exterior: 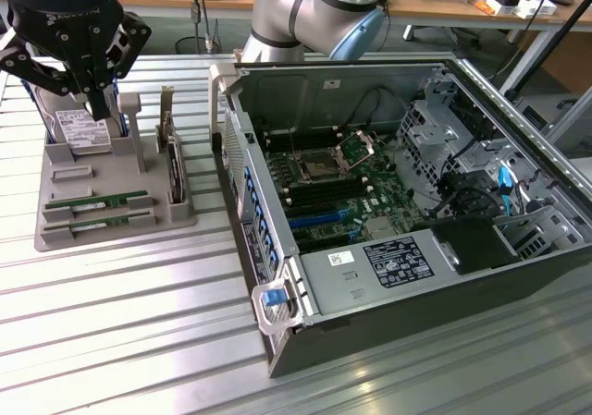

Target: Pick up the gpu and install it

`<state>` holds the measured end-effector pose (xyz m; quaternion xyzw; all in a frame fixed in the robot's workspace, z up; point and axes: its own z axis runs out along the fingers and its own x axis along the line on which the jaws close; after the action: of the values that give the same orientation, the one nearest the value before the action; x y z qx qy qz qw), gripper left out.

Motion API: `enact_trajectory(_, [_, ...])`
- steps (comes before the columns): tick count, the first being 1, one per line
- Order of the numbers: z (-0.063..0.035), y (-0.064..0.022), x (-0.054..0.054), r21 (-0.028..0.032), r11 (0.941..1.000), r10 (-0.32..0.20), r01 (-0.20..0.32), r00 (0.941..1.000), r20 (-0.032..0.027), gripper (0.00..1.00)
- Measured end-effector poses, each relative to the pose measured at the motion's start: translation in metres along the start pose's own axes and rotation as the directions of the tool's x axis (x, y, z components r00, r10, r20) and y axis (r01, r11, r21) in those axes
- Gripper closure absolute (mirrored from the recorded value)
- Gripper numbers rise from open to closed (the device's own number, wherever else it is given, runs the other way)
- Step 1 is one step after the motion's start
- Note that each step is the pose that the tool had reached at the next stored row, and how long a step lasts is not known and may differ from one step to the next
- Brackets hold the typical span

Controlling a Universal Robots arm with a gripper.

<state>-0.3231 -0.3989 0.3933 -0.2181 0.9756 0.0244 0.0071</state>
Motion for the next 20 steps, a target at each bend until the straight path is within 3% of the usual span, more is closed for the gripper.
enact_trajectory(20, [0.0,0.0,0.0,-0.0017,0.9977,-0.068,0.068,0.9977,-0.003,0.89])
